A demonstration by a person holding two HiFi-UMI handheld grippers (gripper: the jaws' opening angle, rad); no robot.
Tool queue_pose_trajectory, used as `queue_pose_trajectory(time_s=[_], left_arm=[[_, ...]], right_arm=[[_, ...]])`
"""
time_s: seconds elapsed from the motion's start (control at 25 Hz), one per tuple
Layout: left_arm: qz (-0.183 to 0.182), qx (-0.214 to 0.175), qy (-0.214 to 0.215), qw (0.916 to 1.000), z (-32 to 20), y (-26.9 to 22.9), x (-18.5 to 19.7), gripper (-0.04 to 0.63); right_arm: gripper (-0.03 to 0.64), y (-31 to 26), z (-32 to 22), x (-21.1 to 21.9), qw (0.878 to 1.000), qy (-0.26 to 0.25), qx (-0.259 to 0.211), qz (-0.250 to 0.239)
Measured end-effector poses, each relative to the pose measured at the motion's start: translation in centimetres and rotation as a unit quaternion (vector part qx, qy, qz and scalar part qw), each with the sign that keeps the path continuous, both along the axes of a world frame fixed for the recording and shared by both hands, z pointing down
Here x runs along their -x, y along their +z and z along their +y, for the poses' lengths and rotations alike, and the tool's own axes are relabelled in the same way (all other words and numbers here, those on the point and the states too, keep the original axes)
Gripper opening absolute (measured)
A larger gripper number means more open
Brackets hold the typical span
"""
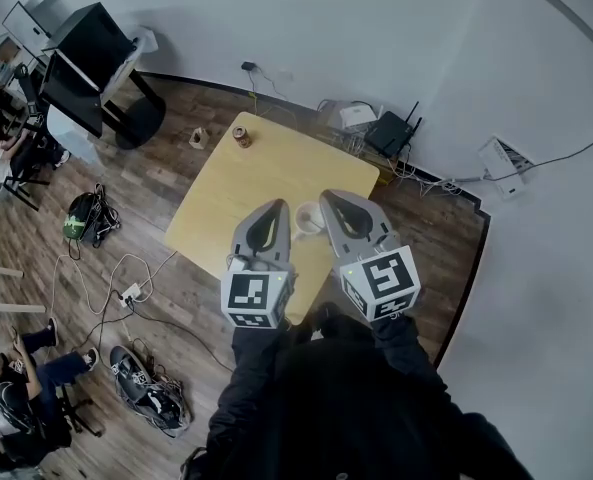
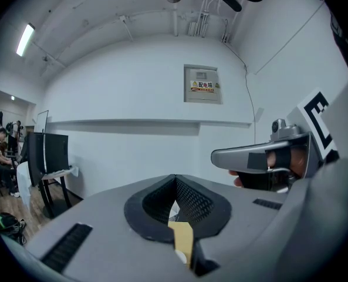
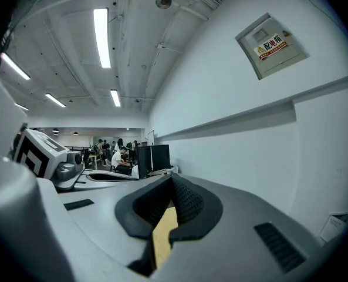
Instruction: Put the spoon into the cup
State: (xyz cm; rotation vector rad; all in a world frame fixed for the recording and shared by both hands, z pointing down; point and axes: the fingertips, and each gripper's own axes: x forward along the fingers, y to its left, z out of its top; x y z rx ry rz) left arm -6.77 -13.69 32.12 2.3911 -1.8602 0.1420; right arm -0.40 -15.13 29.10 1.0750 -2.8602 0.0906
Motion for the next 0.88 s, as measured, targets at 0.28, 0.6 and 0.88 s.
queue_pose_trajectory(time_s=[0.28,0.6,0.88], left_arm=[[-0.006,0.004,0.007,0.9999,0.2,0.3,-1.0,0.032],[-0.008,0.009,0.01,0.9999,0.2,1.0,-2.0,0.032],[-0.01,0.013,0.009,0.9998,-0.2,1.0,-2.2,0.032]], right_arm=[[0.02,0.1,0.3,-0.5,1.0,-0.002,0.002,-0.001],[0.021,0.7,0.3,-1.4,1.0,-0.002,0.008,0.0],[0.021,0.8,-0.2,-1.4,1.0,-0.002,0.012,-0.002]])
